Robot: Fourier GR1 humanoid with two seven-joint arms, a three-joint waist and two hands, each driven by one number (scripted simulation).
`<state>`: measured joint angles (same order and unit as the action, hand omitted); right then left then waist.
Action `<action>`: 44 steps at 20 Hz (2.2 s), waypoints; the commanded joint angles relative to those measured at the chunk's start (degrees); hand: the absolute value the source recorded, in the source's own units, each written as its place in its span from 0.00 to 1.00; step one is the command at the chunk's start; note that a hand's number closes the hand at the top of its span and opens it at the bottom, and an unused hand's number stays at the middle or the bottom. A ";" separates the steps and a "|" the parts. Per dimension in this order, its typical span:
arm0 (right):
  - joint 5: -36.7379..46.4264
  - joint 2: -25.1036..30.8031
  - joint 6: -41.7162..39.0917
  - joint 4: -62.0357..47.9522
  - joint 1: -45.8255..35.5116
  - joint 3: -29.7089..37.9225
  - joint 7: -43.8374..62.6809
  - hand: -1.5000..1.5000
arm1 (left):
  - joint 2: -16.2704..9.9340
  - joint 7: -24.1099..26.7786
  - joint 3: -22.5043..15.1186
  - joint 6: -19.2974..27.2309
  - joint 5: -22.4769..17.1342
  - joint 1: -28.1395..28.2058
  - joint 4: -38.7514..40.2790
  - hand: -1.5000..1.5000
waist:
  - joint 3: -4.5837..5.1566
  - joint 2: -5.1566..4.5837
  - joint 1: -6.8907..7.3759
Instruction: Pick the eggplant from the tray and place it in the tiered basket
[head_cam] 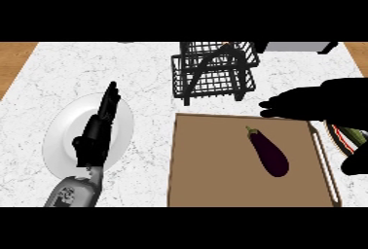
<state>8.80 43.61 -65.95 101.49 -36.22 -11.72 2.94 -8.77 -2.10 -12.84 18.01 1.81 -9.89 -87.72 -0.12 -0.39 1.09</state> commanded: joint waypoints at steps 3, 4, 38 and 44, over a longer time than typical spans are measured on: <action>9.61 3.59 -1.12 -0.45 -0.65 -3.98 -13.72 0.00 | -0.04 3.42 0.61 -1.06 0.06 3.05 0.55 0.50 | 0.05 0.05 -0.04; 12.43 4.54 1.57 -3.54 -2.22 -4.51 -17.91 0.00 | -0.34 0.35 1.83 -2.10 -0.92 -1.51 1.11 0.50 | 0.01 -0.18 0.25; 34.92 0.95 27.90 -24.12 0.45 -17.84 -40.48 0.00 | 1.92 0.58 2.89 -3.64 3.34 3.32 -2.58 0.50 | 0.14 0.39 -0.71; 37.13 -1.28 29.82 -27.40 -0.10 -19.12 -42.05 0.00 | 2.28 2.04 5.21 -4.33 2.62 2.22 0.80 0.50 | 0.14 0.32 -0.69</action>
<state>44.84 42.96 -32.15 76.00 -35.82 -31.19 -33.91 -6.08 -2.30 -8.86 14.62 4.91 -8.78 -88.19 0.01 -0.06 0.41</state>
